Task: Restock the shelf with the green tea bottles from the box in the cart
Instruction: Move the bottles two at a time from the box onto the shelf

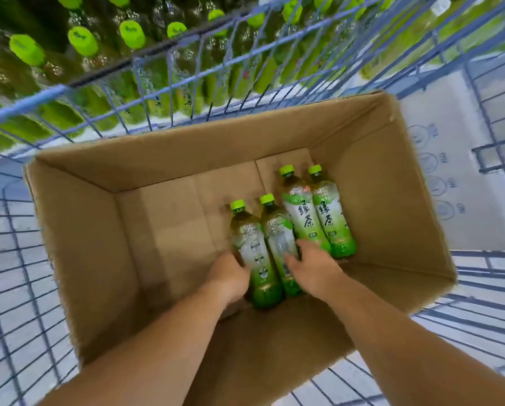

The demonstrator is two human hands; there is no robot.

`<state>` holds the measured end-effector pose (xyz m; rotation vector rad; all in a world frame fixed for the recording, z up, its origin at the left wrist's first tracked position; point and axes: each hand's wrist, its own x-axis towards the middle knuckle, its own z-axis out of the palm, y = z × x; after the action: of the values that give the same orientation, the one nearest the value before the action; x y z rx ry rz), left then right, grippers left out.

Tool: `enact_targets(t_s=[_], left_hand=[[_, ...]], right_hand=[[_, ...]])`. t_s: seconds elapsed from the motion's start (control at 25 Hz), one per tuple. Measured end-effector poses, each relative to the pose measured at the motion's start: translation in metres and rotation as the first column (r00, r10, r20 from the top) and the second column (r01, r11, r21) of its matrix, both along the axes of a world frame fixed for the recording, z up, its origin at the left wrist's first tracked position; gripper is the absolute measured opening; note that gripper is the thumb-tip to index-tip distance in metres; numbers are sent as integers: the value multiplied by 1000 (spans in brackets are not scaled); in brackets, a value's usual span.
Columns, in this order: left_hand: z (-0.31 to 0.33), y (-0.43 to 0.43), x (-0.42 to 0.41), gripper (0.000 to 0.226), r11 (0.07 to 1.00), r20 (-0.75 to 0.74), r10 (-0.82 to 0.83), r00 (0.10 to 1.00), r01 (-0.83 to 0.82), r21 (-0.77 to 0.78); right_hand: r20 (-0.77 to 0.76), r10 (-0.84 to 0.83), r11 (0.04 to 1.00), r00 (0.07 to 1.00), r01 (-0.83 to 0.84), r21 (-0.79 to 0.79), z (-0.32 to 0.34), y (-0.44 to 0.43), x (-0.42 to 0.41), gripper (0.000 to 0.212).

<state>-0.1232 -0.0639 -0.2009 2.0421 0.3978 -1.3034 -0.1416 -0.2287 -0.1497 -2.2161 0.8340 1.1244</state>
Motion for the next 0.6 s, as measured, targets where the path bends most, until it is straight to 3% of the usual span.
enact_targets(t_s=[0.12,0.24,0.48,0.6], left_hand=[[-9,-2,-9,23,962,-55,242,969,-247,-118],[-14,-6,-20,24,929,-45,344,938,-347,-129],[-15,-5,-25,21,942,57,334,941,-333,-35],[-13,1,-26,29,944,94,318,943,-324,60]], right_hand=[[-14,64,996,998,-64,-59,-20,-4,7,17],[-41,57,998,998,-58,-30,-24,1,13,15],[-46,-26,999,999,27,26,-39,9,9,41],[-73,-82,993,994,87,73,-45,14,7,72]])
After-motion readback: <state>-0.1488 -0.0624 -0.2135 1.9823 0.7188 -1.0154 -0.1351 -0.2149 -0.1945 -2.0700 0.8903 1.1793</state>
